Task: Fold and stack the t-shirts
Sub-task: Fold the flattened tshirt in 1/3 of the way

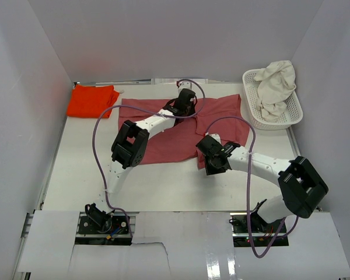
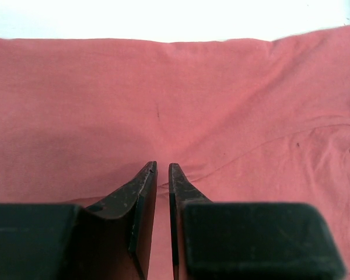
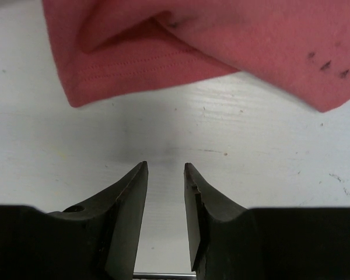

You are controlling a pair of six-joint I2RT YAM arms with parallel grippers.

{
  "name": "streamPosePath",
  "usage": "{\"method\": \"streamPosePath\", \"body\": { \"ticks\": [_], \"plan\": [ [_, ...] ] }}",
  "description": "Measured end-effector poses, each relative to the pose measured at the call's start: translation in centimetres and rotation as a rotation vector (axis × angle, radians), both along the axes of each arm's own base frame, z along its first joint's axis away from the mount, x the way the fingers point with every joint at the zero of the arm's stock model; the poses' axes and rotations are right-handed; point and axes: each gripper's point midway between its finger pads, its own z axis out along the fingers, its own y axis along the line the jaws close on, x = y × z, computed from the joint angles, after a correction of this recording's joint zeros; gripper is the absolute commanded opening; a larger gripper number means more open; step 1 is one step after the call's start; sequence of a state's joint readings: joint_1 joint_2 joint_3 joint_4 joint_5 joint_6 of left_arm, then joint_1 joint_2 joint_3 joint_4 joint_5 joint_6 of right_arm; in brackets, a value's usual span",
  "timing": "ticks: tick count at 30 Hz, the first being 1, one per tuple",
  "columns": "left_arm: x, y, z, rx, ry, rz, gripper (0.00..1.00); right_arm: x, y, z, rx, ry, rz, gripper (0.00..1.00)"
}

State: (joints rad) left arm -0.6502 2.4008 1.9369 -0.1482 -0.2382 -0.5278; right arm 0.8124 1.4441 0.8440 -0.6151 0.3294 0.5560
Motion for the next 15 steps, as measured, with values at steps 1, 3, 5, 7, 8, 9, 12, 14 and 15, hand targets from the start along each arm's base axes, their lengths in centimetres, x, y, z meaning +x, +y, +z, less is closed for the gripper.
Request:
{"method": "streamPosePath", "body": {
  "ticks": [1,3,5,7,8,9,12,14,15],
  "plan": [
    [0.1,0.2,0.0,0.002,0.000,0.008,0.26,0.3,0.3,0.1,0.007,-0.009,0.006,0.38],
    [0.1,0.4,-0.2,0.006,-0.001,0.018,0.26,1.0,0.9,0.2,0.024,-0.028,0.017,0.38],
    [0.0,0.8,-0.6,0.018,0.007,0.032,0.26,1.5,1.4,0.1,0.036,-0.042,0.028,0.38],
    [-0.3,1.2,-1.3,0.030,0.019,0.042,0.26,2.0,1.7,0.0,0.047,-0.050,0.035,0.38],
    [-0.3,1.3,-1.6,0.034,0.023,0.045,0.26,2.3,1.8,0.0,0.054,-0.057,0.038,0.38],
    [-0.4,1.5,-1.8,0.039,0.029,0.048,0.26,2.7,1.9,0.0,0.061,-0.066,0.039,0.38],
    [-0.4,1.8,-2.1,0.039,0.035,0.056,0.26,3.9,2.2,0.3,0.090,-0.098,0.039,0.38],
    [-0.3,1.9,-2.2,0.037,0.037,0.059,0.26,4.6,2.4,0.3,0.103,-0.116,0.039,0.37],
    [-0.4,2.0,-2.3,0.037,0.038,0.060,0.26,4.9,2.5,0.3,0.107,-0.124,0.041,0.37]
  ]
}}
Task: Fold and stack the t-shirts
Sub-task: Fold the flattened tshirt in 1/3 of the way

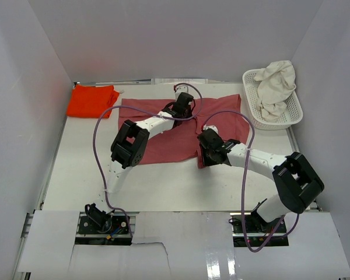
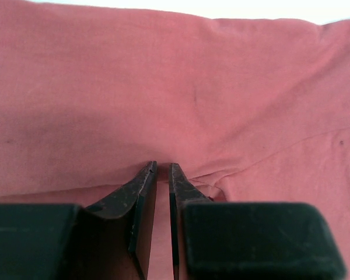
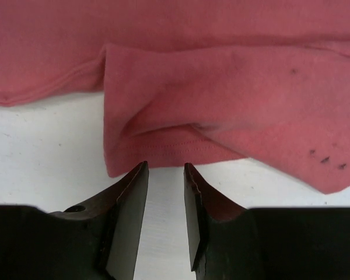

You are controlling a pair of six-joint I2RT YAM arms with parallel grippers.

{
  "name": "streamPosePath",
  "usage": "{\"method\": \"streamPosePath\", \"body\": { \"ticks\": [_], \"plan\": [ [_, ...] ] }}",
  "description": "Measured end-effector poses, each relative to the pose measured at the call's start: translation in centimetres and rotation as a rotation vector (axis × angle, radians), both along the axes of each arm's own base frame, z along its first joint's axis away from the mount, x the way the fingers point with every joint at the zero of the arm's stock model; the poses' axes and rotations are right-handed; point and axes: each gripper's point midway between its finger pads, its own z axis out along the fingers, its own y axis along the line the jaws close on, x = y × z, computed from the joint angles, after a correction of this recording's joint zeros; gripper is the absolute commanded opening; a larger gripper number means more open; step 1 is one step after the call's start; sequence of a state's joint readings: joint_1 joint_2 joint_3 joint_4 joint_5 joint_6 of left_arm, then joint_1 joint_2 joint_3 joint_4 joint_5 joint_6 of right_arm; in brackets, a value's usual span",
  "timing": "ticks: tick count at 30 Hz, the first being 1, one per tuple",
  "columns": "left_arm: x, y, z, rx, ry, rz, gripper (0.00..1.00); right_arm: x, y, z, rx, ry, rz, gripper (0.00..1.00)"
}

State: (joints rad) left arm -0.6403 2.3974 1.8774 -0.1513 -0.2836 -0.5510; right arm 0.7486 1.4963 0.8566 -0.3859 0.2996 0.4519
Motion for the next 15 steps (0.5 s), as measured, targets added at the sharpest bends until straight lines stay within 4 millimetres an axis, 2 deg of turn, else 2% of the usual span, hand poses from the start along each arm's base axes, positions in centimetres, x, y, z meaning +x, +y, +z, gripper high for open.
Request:
{"method": "streamPosePath", "body": {
  "ticks": [6,10,15],
  "plan": [
    [-0.4,0.6,-1.2,0.003,0.023,0.012,0.26,1.3,0.3,-0.7,0.033,-0.031,0.020,0.37],
    [-0.4,0.5,-1.1,-0.005,0.020,0.015,0.26,1.3,0.0,-2.2,0.037,-0.005,0.017,0.37],
    [-0.4,0.5,-1.1,-0.007,0.020,0.016,0.26,1.3,0.3,-2.1,0.087,-0.033,0.017,0.37]
  ]
}}
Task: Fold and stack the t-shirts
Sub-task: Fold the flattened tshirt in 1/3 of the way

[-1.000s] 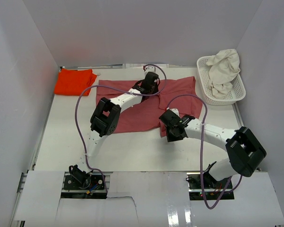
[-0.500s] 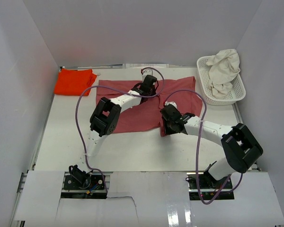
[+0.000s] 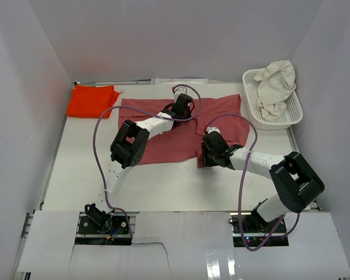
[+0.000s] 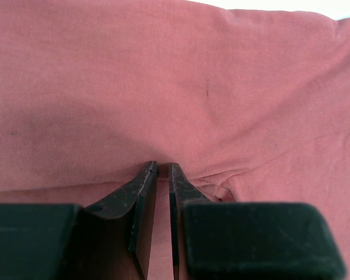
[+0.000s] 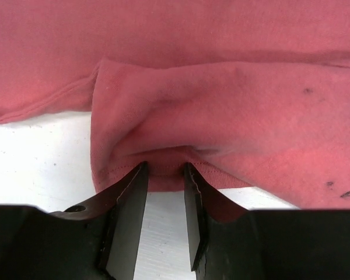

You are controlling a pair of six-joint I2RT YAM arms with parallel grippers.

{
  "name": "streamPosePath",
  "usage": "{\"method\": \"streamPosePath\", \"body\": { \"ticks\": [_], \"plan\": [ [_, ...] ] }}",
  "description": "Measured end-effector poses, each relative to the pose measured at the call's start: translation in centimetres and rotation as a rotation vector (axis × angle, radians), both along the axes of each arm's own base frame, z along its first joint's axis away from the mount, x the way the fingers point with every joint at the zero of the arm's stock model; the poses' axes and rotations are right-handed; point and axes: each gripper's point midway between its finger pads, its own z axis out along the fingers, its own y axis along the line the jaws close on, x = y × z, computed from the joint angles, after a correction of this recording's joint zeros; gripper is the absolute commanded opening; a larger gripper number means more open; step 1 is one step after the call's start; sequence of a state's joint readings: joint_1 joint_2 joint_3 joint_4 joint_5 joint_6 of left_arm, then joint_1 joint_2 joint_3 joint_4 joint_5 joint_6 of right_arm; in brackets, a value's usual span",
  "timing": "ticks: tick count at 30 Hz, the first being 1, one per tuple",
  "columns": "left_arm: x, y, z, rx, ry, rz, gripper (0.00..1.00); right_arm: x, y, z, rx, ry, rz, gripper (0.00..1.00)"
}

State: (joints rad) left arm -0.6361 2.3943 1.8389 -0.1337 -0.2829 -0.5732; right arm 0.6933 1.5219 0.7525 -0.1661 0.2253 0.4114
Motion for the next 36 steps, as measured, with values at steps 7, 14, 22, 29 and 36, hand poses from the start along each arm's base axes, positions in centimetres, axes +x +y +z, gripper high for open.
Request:
{"method": "streamPosePath", "body": {
  "ticks": [7,14,22,29,36],
  "plan": [
    [0.0,0.0,0.0,0.000,0.000,0.000,0.26,-2.1,-0.1,0.1,0.074,0.016,-0.016,0.39],
    [0.0,0.0,0.0,0.000,0.000,0.000,0.25,-5.3,-0.5,0.0,0.052,0.150,-0.026,0.40],
    [0.0,0.0,0.0,0.001,0.000,0.000,0.25,-9.3,0.0,0.5,0.030,0.368,0.038,0.42],
    [0.0,0.1,0.0,0.006,-0.001,-0.003,0.25,-8.1,0.9,4.5,0.103,0.284,0.045,0.44],
    [0.0,0.1,0.0,0.008,-0.001,-0.004,0.25,-4.8,-1.6,6.2,-0.005,0.116,-0.025,0.45]
  ]
}}
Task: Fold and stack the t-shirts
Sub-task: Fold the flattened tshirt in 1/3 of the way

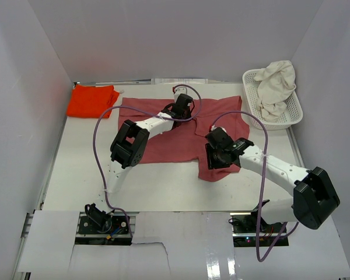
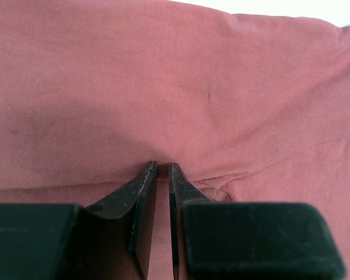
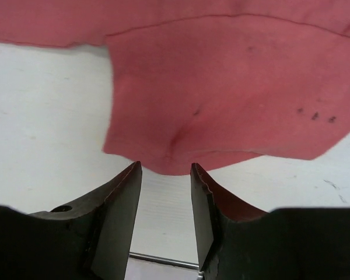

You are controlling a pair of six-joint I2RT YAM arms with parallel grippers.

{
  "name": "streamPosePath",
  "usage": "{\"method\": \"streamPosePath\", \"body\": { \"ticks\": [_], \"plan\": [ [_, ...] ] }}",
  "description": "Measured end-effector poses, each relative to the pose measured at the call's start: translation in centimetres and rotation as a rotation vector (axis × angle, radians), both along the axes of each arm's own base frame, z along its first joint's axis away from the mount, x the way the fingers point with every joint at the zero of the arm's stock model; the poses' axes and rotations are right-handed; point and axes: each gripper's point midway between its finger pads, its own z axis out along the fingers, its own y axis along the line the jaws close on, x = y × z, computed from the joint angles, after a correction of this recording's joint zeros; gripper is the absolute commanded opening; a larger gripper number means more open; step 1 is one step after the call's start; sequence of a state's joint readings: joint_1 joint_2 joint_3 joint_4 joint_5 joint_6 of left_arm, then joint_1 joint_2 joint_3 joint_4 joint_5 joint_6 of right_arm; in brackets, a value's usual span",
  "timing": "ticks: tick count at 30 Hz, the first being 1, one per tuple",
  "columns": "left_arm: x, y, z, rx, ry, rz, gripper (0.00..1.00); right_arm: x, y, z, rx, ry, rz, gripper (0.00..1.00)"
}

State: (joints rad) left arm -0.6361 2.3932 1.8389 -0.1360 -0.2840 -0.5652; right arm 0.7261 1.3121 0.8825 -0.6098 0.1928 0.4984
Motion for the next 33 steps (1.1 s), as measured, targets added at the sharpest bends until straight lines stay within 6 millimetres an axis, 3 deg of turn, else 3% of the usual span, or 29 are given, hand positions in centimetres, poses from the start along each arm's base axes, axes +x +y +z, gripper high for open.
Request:
{"method": "streamPosePath", "body": {
  "ticks": [6,15,33],
  "plan": [
    [-0.1,0.1,0.1,0.007,0.002,0.000,0.26,-0.1,-3.0,-3.1,-0.164,0.055,-0.045,0.45],
    [-0.1,0.4,0.1,0.023,0.002,0.002,0.26,-0.6,-5.5,-5.1,-0.224,0.079,-0.077,0.45],
    [-0.2,0.9,0.2,0.044,-0.002,0.007,0.26,0.3,-5.1,-6.6,-0.135,0.077,-0.073,0.46]
  ]
}}
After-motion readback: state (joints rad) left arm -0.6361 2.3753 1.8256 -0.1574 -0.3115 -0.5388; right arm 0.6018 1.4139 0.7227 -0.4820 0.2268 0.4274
